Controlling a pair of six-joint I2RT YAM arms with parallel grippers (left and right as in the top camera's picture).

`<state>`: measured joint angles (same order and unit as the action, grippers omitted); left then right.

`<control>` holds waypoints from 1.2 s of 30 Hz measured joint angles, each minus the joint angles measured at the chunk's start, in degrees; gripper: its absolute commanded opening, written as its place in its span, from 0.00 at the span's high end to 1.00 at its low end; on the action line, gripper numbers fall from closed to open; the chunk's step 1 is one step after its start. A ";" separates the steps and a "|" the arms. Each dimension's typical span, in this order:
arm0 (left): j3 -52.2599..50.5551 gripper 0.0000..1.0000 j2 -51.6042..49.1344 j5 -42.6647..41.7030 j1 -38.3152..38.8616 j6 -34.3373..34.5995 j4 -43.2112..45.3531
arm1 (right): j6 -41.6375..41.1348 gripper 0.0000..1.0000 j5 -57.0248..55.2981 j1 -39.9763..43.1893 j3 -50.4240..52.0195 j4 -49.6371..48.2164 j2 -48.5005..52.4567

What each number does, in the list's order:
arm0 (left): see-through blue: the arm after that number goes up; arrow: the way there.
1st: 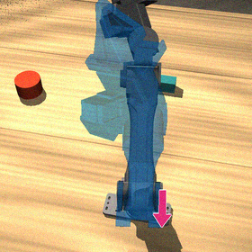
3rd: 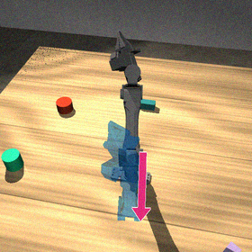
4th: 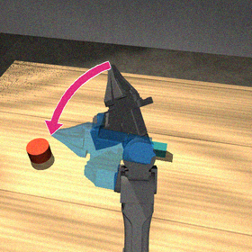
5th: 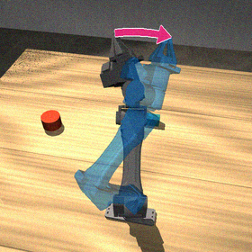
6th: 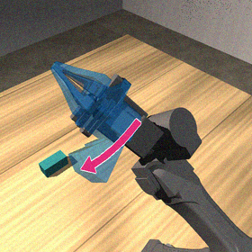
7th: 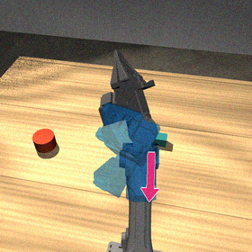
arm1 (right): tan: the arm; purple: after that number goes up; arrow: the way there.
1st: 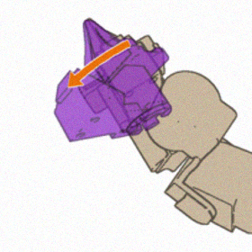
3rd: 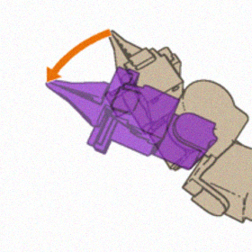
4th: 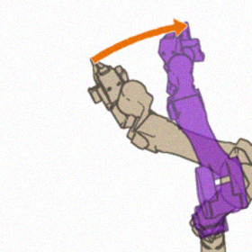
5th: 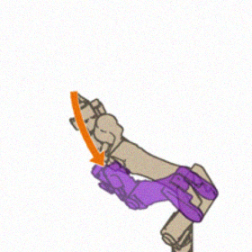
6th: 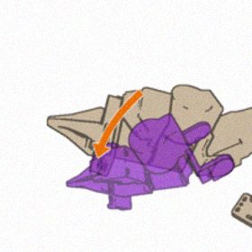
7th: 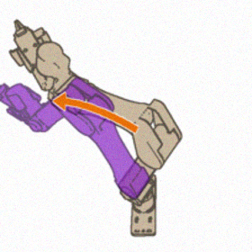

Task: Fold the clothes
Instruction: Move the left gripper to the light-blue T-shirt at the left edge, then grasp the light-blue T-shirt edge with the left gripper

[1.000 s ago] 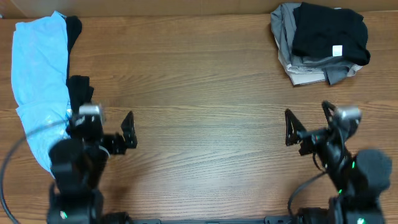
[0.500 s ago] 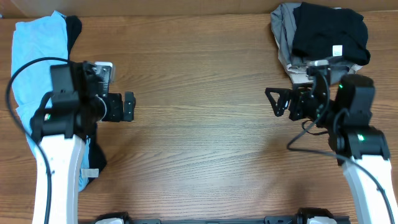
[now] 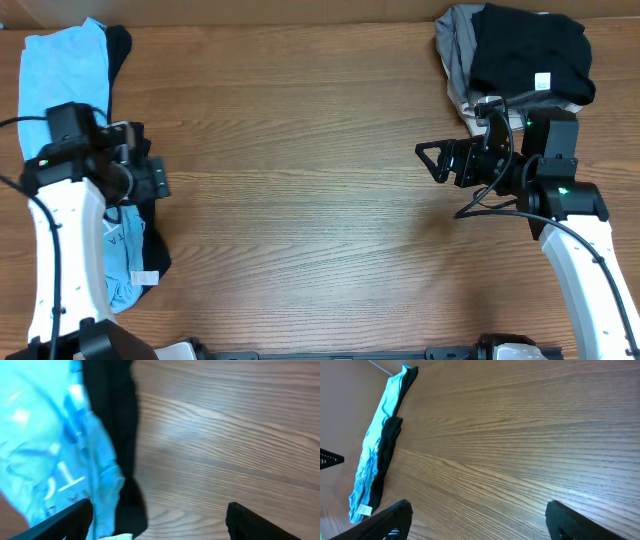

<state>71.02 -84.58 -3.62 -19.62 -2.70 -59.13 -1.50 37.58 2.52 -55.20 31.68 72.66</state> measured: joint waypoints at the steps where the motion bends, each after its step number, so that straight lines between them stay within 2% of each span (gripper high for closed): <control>1: 0.00 0.17 -0.28 0.09 -0.98 0.07 -0.02 | 0.00 0.14 0.11 0.00 0.00 0.00 0.00; 9: 0.00 0.39 -4.76 1.46 -3.52 1.29 -0.04 | 0.00 0.17 0.15 0.00 0.00 0.00 0.00; 21: 0.00 0.49 -12.72 4.35 -3.52 4.98 1.05 | -0.02 0.16 0.37 -0.68 0.00 0.04 1.27; 36: 0.00 0.55 -13.27 4.98 -3.52 5.81 0.44 | -0.04 0.15 0.57 -1.66 0.00 -0.87 2.93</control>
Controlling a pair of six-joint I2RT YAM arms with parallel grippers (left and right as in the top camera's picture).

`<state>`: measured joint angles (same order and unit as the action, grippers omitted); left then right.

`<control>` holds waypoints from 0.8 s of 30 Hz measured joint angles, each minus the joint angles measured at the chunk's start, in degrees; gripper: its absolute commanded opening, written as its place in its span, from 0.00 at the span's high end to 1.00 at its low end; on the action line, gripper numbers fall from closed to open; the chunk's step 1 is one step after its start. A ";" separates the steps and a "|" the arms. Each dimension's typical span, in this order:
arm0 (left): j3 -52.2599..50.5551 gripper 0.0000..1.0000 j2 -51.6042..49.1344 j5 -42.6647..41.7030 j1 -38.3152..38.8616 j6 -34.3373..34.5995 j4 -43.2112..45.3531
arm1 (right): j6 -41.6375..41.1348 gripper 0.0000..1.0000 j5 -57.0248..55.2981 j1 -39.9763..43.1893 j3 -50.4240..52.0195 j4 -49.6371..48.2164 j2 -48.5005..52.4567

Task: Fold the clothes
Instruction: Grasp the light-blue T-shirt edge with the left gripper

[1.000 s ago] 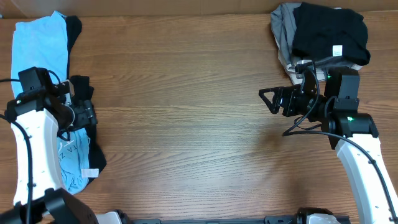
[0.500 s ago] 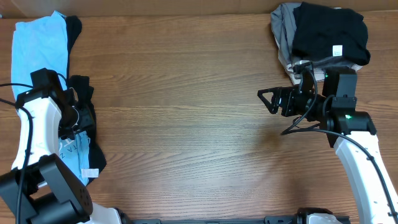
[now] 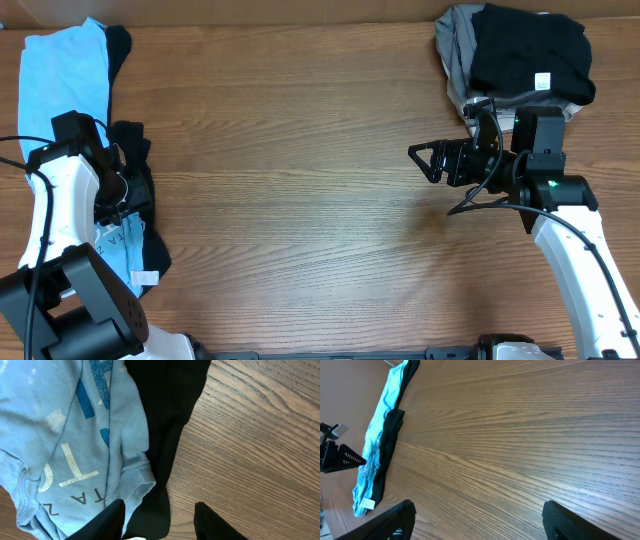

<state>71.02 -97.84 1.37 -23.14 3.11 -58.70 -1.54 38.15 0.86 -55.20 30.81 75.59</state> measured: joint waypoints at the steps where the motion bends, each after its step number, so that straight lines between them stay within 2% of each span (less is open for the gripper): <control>1: 0.00 0.56 0.00 0.02 0.00 0.02 0.02 | 0.00 0.15 0.00 0.00 0.00 0.00 0.00; 5: 0.00 0.60 0.00 0.04 -0.02 0.57 -0.02 | 0.02 0.15 0.00 0.00 0.00 0.02 0.00; 9: 0.00 0.60 0.00 0.00 -0.96 2.05 -0.17 | 0.00 0.12 0.00 0.00 0.00 0.02 0.00; 12: 0.00 0.52 0.00 -0.09 -2.99 2.91 -0.48 | -0.04 0.11 0.00 0.00 0.00 0.00 0.00; 13: 0.00 0.44 0.00 -0.28 -4.02 3.10 -0.48 | -0.09 0.11 -0.02 -0.02 0.00 0.00 0.00; 16: 0.00 0.37 0.00 -1.09 -6.34 3.76 -0.50 | -0.11 0.08 -0.02 0.00 0.00 -0.02 0.00; 20: 0.00 0.37 0.00 -1.57 -7.67 4.00 -0.09 | -0.28 0.00 -0.11 0.00 0.00 -0.04 0.00; 24: 0.00 0.42 0.00 -2.23 -7.61 4.00 1.75 | -0.17 0.00 -1.01 0.00 0.00 -0.09 0.00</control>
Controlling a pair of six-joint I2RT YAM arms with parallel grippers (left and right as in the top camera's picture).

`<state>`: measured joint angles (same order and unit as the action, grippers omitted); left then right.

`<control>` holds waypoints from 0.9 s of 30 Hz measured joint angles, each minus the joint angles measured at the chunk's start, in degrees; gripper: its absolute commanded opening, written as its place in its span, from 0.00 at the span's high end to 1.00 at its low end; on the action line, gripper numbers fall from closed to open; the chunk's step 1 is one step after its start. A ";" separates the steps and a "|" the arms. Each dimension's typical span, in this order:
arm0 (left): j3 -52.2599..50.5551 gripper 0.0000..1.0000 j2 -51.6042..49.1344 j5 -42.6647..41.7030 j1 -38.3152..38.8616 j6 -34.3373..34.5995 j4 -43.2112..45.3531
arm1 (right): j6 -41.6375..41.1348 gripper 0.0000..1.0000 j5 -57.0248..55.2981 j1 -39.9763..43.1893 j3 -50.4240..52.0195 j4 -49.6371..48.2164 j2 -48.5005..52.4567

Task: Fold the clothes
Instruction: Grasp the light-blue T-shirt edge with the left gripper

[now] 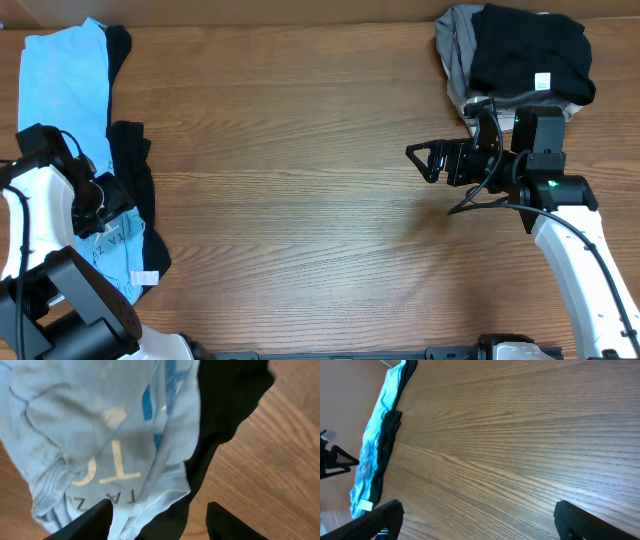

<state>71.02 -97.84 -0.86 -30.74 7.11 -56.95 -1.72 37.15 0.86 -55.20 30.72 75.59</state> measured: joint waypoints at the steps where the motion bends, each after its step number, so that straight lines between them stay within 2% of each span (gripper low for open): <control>1: 0.00 0.45 0.00 -0.22 0.00 -0.02 0.44 | 0.00 0.00 -0.11 -0.02 0.00 -0.02 0.00; 3: 0.00 0.50 0.00 -0.61 0.00 -0.15 1.44 | -0.02 0.00 -0.28 0.00 0.00 -0.02 0.00; 7: 0.00 0.50 0.00 -0.85 0.00 -0.17 3.23 | -0.02 0.00 -0.57 0.00 0.00 -0.02 0.00; 14: -0.20 0.61 -0.79 -1.05 0.35 -1.49 9.09 | 0.00 0.00 -0.72 -0.02 0.00 0.00 0.02; 23: -0.59 0.62 -7.61 -0.94 5.77 -5.62 13.14 | 0.00 0.00 -1.99 0.00 0.00 -0.04 0.02; 27: -0.63 0.70 -10.75 0.28 7.69 -6.23 13.14 | 0.02 0.00 -2.10 0.00 0.00 -0.04 0.02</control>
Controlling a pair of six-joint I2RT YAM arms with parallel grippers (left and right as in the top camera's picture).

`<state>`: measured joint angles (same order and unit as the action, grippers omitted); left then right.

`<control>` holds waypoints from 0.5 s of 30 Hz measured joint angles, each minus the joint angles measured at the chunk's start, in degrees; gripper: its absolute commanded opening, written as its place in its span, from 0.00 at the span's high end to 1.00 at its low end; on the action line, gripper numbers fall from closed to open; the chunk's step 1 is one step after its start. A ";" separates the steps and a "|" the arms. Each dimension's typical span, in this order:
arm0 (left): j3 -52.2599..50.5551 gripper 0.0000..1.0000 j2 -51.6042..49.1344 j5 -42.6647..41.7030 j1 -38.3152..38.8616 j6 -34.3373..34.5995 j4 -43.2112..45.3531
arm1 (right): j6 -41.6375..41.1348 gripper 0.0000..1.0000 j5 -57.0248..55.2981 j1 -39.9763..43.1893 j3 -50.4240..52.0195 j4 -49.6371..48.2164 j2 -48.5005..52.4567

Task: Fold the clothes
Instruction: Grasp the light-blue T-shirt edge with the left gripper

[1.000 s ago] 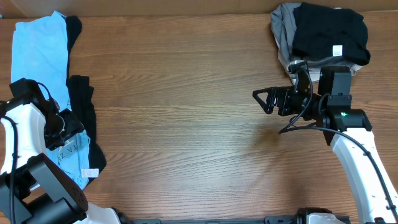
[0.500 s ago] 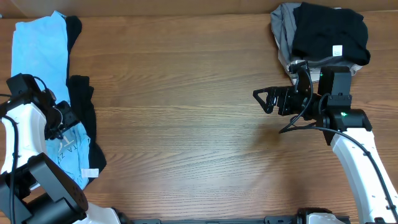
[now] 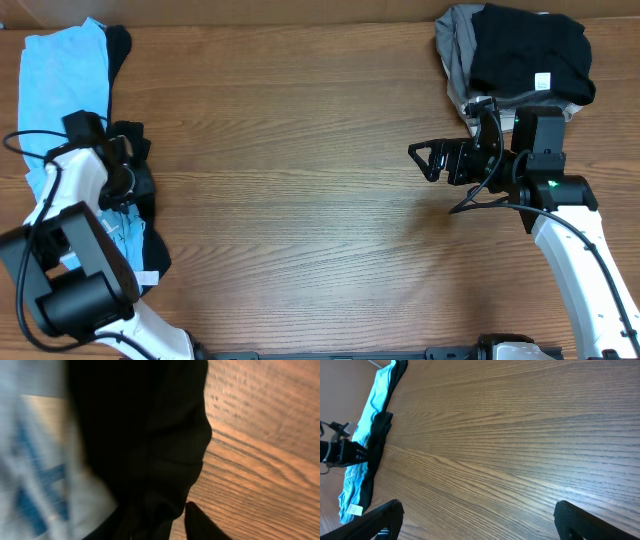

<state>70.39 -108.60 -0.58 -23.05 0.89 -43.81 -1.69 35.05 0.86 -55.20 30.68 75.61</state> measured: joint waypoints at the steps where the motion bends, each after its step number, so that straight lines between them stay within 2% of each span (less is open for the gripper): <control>1: -0.04 0.70 -0.42 0.33 0.24 -0.07 -0.09 | 0.00 0.00 -0.04 0.00 0.00 0.00 0.00; 7: 0.52 0.73 -0.61 1.66 0.04 0.00 -4.55 | 0.00 0.00 -0.96 0.00 0.00 0.00 0.00; 11: 4.85 0.67 -0.61 2.58 0.04 0.22 -11.80 | -0.04 0.00 -1.03 -0.02 0.00 0.02 0.00; 15: 7.98 0.64 -0.61 3.76 0.04 0.66 -14.05 | 0.00 0.00 -1.27 0.00 0.00 -0.02 0.00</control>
<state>78.37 -109.21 3.18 -23.00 1.54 -57.87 -1.69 33.78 0.86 -55.20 30.65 75.61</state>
